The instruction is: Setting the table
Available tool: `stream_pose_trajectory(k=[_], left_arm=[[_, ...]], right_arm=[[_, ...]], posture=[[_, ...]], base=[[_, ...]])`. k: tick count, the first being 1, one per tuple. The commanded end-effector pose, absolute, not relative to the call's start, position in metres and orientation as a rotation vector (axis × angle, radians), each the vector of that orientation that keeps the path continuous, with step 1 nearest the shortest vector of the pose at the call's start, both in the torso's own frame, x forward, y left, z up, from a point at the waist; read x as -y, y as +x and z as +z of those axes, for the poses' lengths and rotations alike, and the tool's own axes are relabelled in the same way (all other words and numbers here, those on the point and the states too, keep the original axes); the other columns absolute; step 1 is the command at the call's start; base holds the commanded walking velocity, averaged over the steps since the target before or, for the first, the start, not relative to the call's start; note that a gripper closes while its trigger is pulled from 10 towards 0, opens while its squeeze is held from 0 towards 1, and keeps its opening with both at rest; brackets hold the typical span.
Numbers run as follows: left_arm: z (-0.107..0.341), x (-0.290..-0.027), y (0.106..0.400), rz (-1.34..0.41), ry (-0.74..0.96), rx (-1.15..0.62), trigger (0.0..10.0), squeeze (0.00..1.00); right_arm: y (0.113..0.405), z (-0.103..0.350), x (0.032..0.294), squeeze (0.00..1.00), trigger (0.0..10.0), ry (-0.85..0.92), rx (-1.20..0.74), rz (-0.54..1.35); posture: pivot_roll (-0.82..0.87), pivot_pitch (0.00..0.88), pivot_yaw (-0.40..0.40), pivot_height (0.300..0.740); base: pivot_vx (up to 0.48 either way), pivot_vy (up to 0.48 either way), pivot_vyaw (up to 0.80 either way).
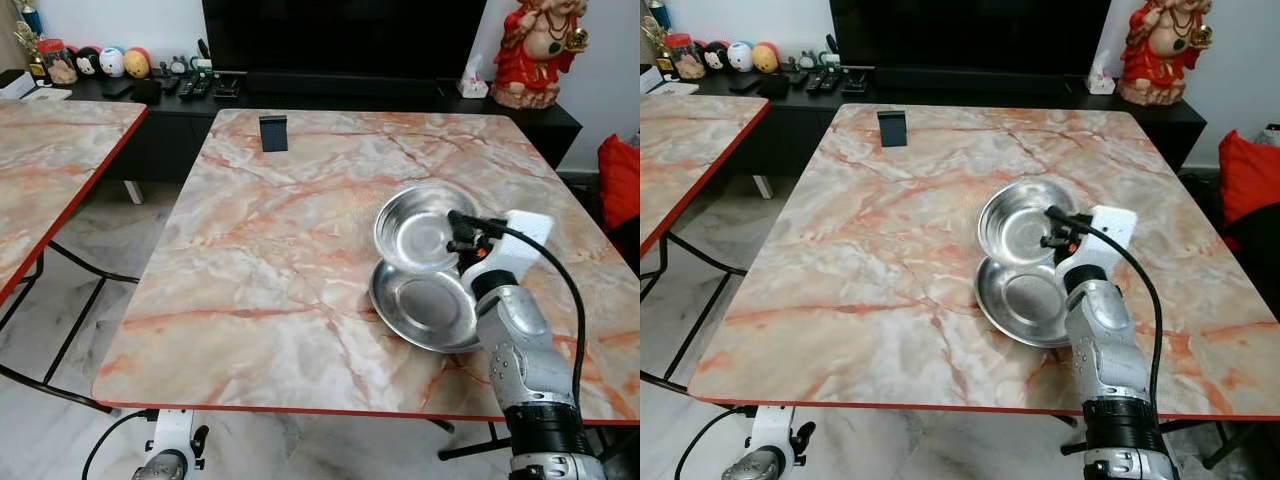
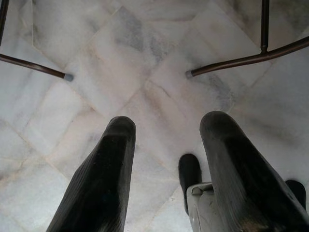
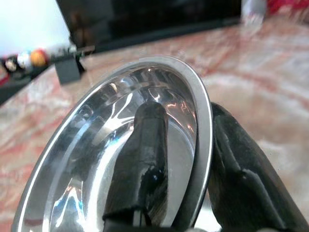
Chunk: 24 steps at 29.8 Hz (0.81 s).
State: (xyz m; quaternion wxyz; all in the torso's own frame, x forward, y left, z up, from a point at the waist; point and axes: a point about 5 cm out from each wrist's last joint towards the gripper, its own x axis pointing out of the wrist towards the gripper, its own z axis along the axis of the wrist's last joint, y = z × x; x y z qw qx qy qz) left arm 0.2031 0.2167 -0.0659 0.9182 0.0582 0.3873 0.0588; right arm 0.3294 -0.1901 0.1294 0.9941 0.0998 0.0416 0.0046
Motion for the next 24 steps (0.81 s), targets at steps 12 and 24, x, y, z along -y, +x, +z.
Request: stream_pose_trajectory(k=[12, 24], left_arm=[[-0.068, -0.214, 0.201, 0.125, 0.106, -0.807, 10.0, 0.00], [-0.067, -0.215, 0.202, 0.123, 0.102, -0.805, 10.0, 0.00]], right_arm=[[0.329, 0.116, 0.202, 0.00, 10.0, 0.268, -0.239, -0.109], [0.315, 0.124, 0.206, 0.00, 10.0, 0.320, -0.272, -0.039]], posture=[[-0.08, 0.000, -0.044, 0.740], [-0.09, 0.000, -0.038, 0.740]], base=[[0.000, 0.000, 0.00], [0.000, 0.000, 0.00]])
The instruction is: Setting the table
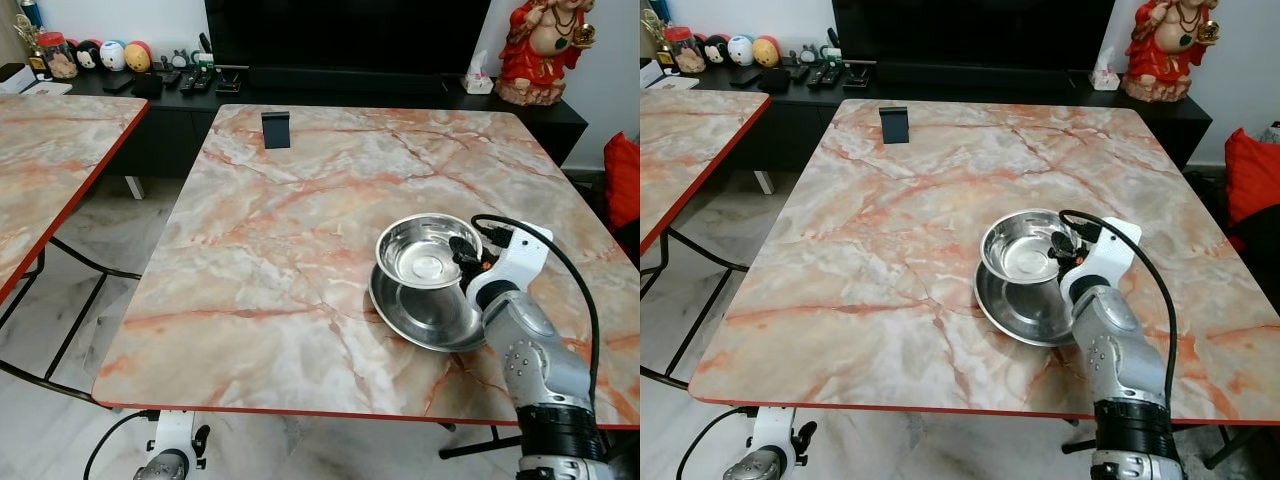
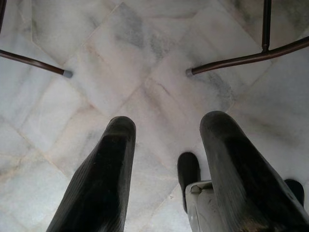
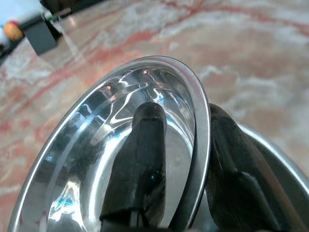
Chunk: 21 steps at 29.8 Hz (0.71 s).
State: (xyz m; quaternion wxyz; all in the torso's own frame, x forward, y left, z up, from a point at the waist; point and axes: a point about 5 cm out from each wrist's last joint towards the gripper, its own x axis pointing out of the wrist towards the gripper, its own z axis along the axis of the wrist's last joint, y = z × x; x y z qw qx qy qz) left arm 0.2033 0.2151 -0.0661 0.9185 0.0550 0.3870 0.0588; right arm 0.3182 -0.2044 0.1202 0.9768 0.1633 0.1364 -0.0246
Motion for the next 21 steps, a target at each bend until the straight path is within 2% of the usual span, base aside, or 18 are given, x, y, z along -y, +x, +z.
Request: stream_pose_trajectory(k=[1, 8, 19, 20, 21], left_arm=[[-0.067, -0.215, 0.202, 0.123, 0.102, -0.805, 10.0, 0.00], [-0.067, -0.215, 0.202, 0.119, 0.106, -0.806, 10.0, 0.00], [-0.067, -0.215, 0.202, 0.120, 0.103, -0.805, 10.0, 0.00], [-0.067, -0.215, 0.202, 0.120, 0.103, -0.805, 10.0, 0.00], [-0.067, -0.215, 0.202, 0.120, 0.104, -0.805, 10.0, 0.00]], right_arm=[[0.313, 0.123, 0.206, 0.00, 10.0, 0.318, -0.280, -0.038], [0.303, 0.117, 0.211, 0.00, 10.0, 0.310, -0.332, -0.049], [0.304, 0.117, 0.211, 0.00, 10.0, 0.301, -0.339, -0.053], [0.304, 0.117, 0.211, 0.75, 10.0, 0.301, -0.339, -0.052], [0.304, 0.117, 0.211, 0.75, 10.0, 0.301, -0.339, -0.051]], posture=[[-0.09, 0.000, -0.038, 0.740], [-0.10, 0.000, -0.033, 0.740], [-0.10, 0.005, -0.036, 0.740], [-0.10, 0.005, -0.036, 0.740], [-0.10, 0.006, -0.034, 0.740]], base=[[0.000, 0.000, 0.00], [0.000, 0.000, 0.00], [0.000, 0.000, 0.00], [0.000, 0.000, 0.00], [0.000, 0.000, 0.00]])
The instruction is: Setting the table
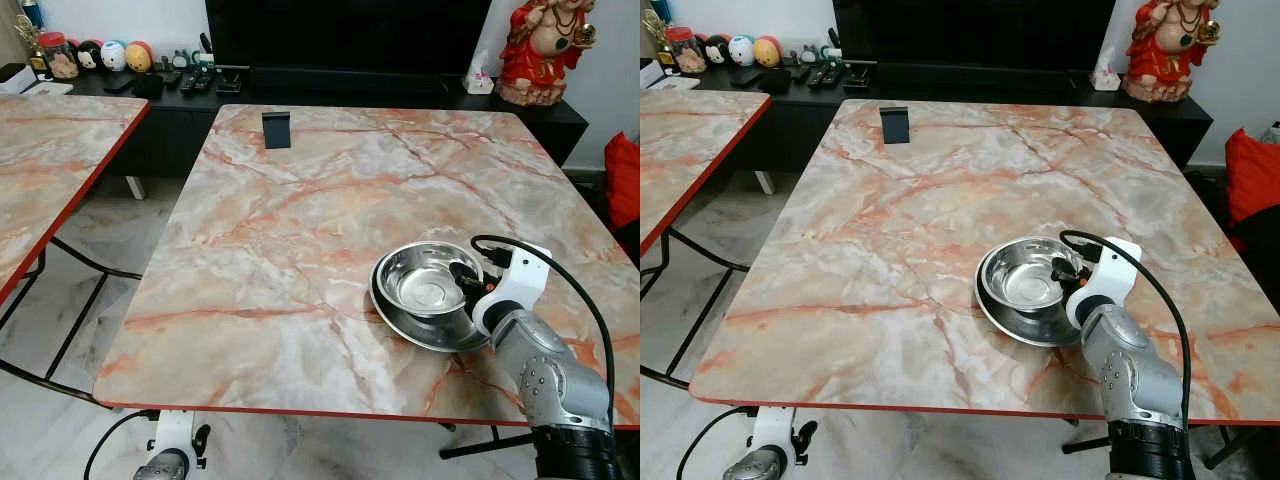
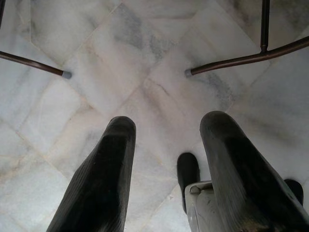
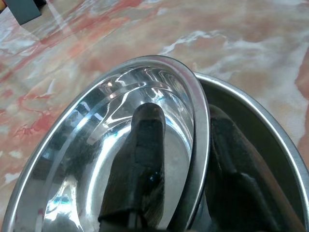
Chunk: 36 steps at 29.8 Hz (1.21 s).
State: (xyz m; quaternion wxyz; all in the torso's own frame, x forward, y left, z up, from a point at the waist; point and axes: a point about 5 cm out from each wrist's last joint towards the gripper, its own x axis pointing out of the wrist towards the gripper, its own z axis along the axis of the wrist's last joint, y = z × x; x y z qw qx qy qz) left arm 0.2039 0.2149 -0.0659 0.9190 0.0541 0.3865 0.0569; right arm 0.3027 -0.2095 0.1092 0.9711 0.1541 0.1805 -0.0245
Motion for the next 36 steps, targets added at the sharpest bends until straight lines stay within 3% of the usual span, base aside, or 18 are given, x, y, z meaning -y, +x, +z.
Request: stream_pose_trajectory(k=[1, 10, 11, 12, 13, 36], left_arm=[[-0.067, -0.215, 0.202, 0.120, 0.104, -0.806, 10.0, 0.00], [-0.067, -0.215, 0.202, 0.116, 0.107, -0.806, 10.0, 0.00], [-0.067, -0.215, 0.202, 0.116, 0.106, -0.805, 10.0, 0.00], [-0.067, -0.215, 0.202, 0.116, 0.106, -0.805, 10.0, 0.00], [-0.067, -0.215, 0.202, 0.116, 0.106, -0.805, 10.0, 0.00], [-0.067, -0.214, 0.202, 0.117, 0.095, -0.804, 10.0, 0.00]], right_arm=[[0.303, 0.117, 0.211, 1.00, 10.0, 0.298, -0.338, -0.049], [0.303, 0.117, 0.212, 1.00, 10.0, 0.263, -0.343, -0.057], [0.303, 0.118, 0.214, 0.87, 10.0, 0.259, -0.342, -0.061], [0.303, 0.118, 0.214, 0.87, 10.0, 0.259, -0.342, -0.061], [0.303, 0.118, 0.214, 0.00, 10.0, 0.255, -0.341, -0.061], [0.314, 0.139, 0.223, 0.00, 10.0, 0.190, -0.241, -0.091]], posture=[[-0.10, 0.006, -0.035, 0.740], [-0.10, 0.008, -0.034, 0.740], [-0.10, 0.008, -0.034, 0.740], [-0.10, 0.008, -0.034, 0.740], [-0.10, 0.008, -0.034, 0.740], [-0.10, 0.007, -0.036, 0.740]], base=[[0.000, 0.000, 0.00], [0.000, 0.000, 0.00], [0.000, 0.000, 0.00], [0.000, 0.000, 0.00], [0.000, 0.000, 0.00], [0.000, 0.000, 0.00]])
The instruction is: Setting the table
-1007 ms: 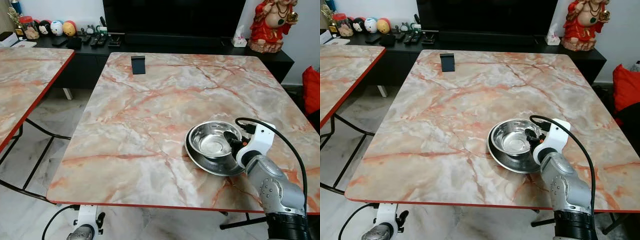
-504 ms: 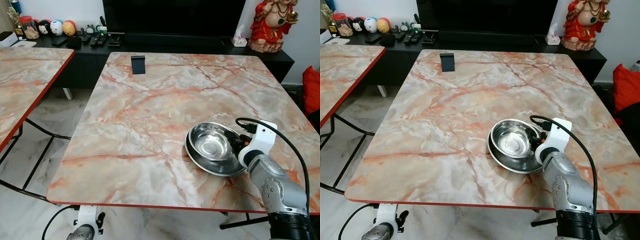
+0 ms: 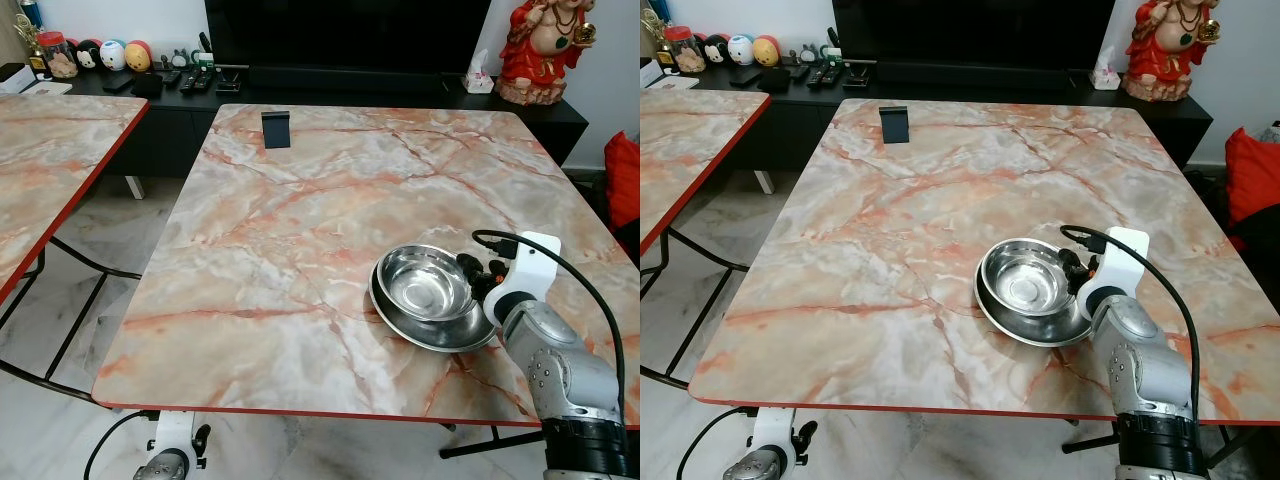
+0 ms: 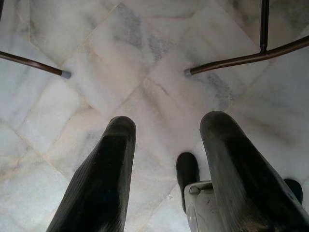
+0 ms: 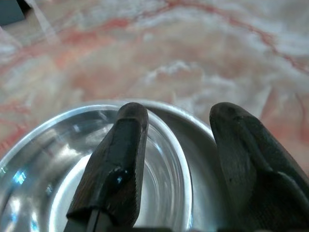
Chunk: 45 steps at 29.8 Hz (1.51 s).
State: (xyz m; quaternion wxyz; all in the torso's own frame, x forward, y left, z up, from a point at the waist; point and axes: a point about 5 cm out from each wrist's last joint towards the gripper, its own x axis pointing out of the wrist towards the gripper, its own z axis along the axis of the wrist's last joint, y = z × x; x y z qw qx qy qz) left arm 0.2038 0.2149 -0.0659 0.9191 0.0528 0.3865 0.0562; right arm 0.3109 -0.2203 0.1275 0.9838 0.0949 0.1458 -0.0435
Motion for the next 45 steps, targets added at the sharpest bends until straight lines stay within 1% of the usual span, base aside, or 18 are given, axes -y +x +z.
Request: stream_pose_trajectory(k=[1, 3, 5, 8, 9, 11, 17, 26, 27, 45], left_arm=[[-0.067, -0.214, 0.202, 0.118, 0.095, -0.804, 10.0, 0.00], [-0.067, -0.214, 0.202, 0.118, 0.095, -0.804, 10.0, 0.00], [-0.067, -0.214, 0.202, 0.118, 0.095, -0.803, 10.0, 0.00], [-0.067, -0.214, 0.202, 0.118, 0.095, -0.804, 10.0, 0.00], [-0.068, -0.214, 0.201, 0.118, 0.094, -0.804, 10.0, 0.00], [-0.068, -0.214, 0.201, 0.118, 0.095, -0.806, 10.0, 0.00], [-0.068, -0.214, 0.201, 0.117, 0.092, -0.807, 10.0, 0.00], [-0.068, -0.213, 0.201, 0.114, 0.091, -0.807, 10.0, 0.00], [-0.068, -0.213, 0.201, 0.114, 0.088, -0.807, 10.0, 0.00], [-0.068, -0.214, 0.201, 0.113, 0.088, -0.809, 10.0, 0.00]], right_arm=[[0.316, 0.147, 0.219, 0.00, 10.0, 0.234, -0.188, -0.068], [0.319, 0.152, 0.214, 0.00, 10.0, 0.258, -0.166, -0.043], [0.322, 0.157, 0.203, 0.00, 10.0, 0.269, -0.160, 0.005], [0.323, 0.157, 0.199, 0.00, 10.0, 0.272, -0.169, 0.017], [0.325, 0.152, 0.195, 0.00, 10.0, 0.276, -0.209, 0.023], [0.327, 0.145, 0.189, 0.00, 10.0, 0.220, -0.269, 0.035], [0.326, 0.135, 0.179, 0.00, 10.0, 0.196, -0.353, 0.049], [0.323, 0.125, 0.185, 0.00, 10.0, 0.174, -0.436, 0.007], [0.323, 0.122, 0.189, 0.00, 10.0, 0.180, -0.454, -0.029], [0.321, 0.117, 0.193, 0.00, 10.0, 0.192, -0.489, -0.072]], posture=[[-0.10, 0.007, -0.036, 0.740], [-0.09, 0.007, -0.035, 0.740], [-0.09, 0.005, -0.035, 0.740], [-0.09, 0.004, -0.035, 0.740], [-0.09, 0.004, -0.035, 0.740], [-0.09, 0.000, -0.038, 0.740], [-0.09, 0.000, -0.038, 0.740], [-0.09, 0.000, -0.037, 0.740], [-0.09, 0.000, -0.037, 0.740], [-0.09, 0.008, -0.030, 0.740]], base=[[0.000, 0.000, 0.00], [0.000, 0.000, 0.00], [0.000, 0.000, 0.00], [0.000, 0.000, 0.00], [0.000, 0.000, 0.00], [0.000, 0.000, 0.00], [0.000, 0.000, 0.00], [0.000, 0.000, 0.00], [0.000, 0.000, 0.00], [0.000, 0.000, 0.00]])
